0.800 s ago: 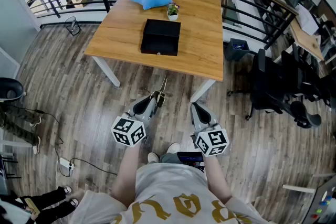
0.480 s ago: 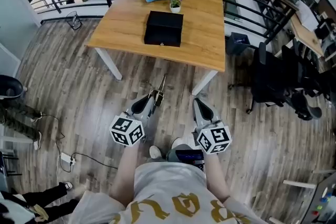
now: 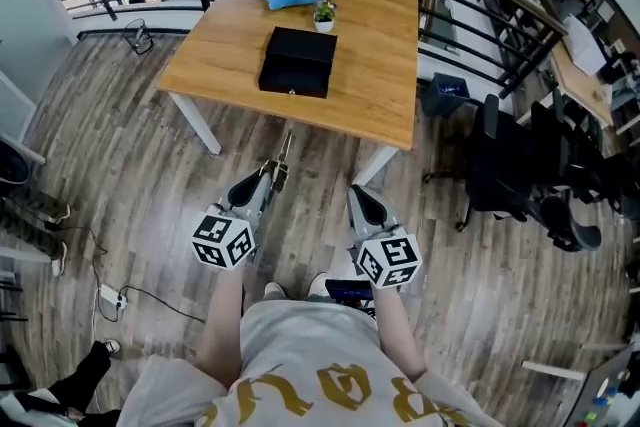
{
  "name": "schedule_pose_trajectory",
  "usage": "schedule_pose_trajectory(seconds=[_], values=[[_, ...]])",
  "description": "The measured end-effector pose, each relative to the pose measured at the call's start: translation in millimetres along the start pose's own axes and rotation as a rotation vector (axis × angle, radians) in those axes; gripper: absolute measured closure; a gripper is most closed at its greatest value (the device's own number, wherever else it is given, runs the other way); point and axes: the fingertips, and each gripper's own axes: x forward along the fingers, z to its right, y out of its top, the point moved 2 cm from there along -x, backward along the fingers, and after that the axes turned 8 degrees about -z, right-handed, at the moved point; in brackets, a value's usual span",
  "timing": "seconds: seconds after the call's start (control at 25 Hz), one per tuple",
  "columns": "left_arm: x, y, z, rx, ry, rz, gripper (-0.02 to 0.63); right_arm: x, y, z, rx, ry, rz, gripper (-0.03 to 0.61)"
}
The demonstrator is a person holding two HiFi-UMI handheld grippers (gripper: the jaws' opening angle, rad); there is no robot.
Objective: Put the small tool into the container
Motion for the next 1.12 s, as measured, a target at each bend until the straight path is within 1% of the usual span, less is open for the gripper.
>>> schedule_pose_trajectory(seconds=[0.12,0.24,0.4,0.52,0.72,0.92,1.0,1.12], values=[[12,6,-6,-0.004,0.033,0.009,0.594,3,6,26,0.013,-0.011,0.002,0.555],[27,10,-12,-0.005,0.043,0.011,0.594,15,9,43,0.032,-0.007,0.01,0.555],[54,15,-36,-0.006,0.054,0.001,0.594,54,16,55,0.025,0.017,0.002,0.555],[86,21,-68,-0.016,0.046,-0.003,0.594,94,23,65,0.013,0.017,-0.012,0.555],[162,49,-132,-0.012,-0.023,-0.036,0.594,172,51,94,0.002,-0.038,-0.038,0.555],[231,89,-194,0.054,-0.105,-0.094,0.594,254,84,118,0.02,-0.105,-0.065,0.555],[256,96,-219,0.075,-0.129,-0.123,0.594,282,88,130,0.025,-0.134,-0.095,0.555],[288,101,-249,0.096,-0.2,-0.158,0.594,311,96,149,0.05,-0.195,-0.107,0.555]])
